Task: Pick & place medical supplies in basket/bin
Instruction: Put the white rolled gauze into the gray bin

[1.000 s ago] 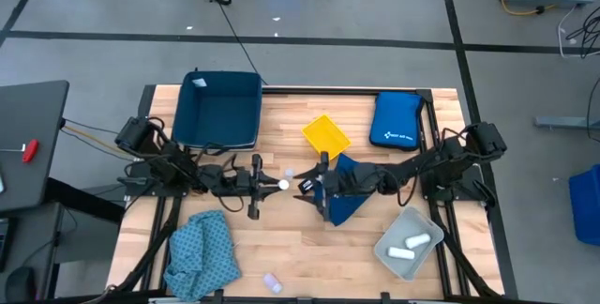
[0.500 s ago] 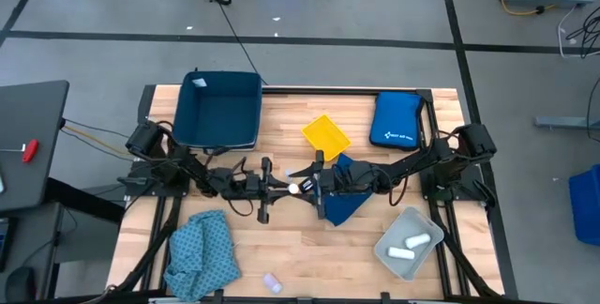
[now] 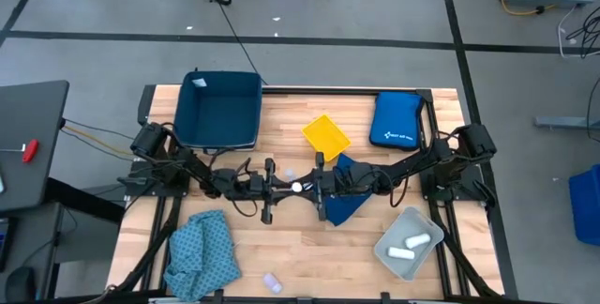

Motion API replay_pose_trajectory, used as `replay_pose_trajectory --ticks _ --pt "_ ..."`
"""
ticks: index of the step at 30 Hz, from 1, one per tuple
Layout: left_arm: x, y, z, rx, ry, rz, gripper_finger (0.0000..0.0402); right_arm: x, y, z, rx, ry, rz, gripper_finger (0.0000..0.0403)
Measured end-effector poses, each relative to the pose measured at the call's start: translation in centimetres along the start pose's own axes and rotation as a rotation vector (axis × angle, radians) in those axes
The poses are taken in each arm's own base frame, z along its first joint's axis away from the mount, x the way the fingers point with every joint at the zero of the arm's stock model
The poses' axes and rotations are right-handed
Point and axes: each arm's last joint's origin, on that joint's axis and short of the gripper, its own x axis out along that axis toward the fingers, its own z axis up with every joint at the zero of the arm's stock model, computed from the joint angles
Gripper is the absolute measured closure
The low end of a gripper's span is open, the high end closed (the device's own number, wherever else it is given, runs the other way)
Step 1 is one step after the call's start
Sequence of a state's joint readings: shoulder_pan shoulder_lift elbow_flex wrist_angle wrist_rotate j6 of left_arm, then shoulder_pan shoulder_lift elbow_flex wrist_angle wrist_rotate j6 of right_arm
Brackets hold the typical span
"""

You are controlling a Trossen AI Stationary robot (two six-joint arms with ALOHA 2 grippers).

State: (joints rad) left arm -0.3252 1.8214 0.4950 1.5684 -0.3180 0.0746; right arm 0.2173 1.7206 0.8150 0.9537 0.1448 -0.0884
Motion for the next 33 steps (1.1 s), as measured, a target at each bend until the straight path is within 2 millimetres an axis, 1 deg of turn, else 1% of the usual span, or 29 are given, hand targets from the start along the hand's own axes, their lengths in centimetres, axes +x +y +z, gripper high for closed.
replay_pose_trajectory --ticks 3,4,10,11,14,17,19,21,23,25,28,33 --pt "0.0 0.0 0.0 0.001 0.000 -0.003 0.0358 0.0 0.0 0.0 -0.018 -0.001 0.017 0.0357" --pt "0.0 0.0 0.0 0.002 0.000 -0.005 0.0358 0.0 0.1 0.0 -0.023 -0.002 0.029 0.0363" --pt "0.0 -0.2 -0.1 0.021 0.004 -0.053 0.0358 0.0 0.2 -0.1 -0.023 0.009 0.052 0.0363" --pt "0.0 -0.2 -0.1 0.023 0.008 -0.060 0.0352 0.0 0.2 -0.2 -0.023 0.013 0.055 0.0363" --pt "-0.2 -0.2 -0.4 0.029 0.028 -0.089 0.0301 -0.1 0.5 -0.3 -0.021 0.029 0.063 0.0363" --pt "-0.6 -0.2 -0.8 0.013 0.058 -0.103 0.0242 -0.1 0.8 -0.4 -0.023 0.040 0.067 0.0363" --pt "-1.1 -0.1 -1.2 0.005 0.084 -0.108 0.0210 -0.1 0.9 -0.4 -0.026 0.041 0.065 0.0363" --pt "-1.7 0.0 -1.6 -0.005 0.113 -0.119 0.0186 -0.2 0.9 -0.4 -0.025 0.043 0.058 0.0363" --pt "-2.3 0.2 -1.9 -0.009 0.132 -0.134 0.0169 -0.2 1.1 -0.5 -0.017 0.053 0.062 0.0363" --pt "-3.0 0.4 -2.2 -0.017 0.160 -0.136 0.0161 -0.2 1.3 -0.5 -0.003 0.063 0.067 0.0363" --pt "-3.9 0.6 -2.7 -0.021 0.193 -0.133 0.0159 -0.4 1.9 -0.8 0.021 0.109 0.089 0.0363" --pt "-4.7 0.8 -3.0 -0.027 0.223 -0.147 0.0165 -1.2 3.1 -0.3 0.076 0.277 0.099 0.0363"
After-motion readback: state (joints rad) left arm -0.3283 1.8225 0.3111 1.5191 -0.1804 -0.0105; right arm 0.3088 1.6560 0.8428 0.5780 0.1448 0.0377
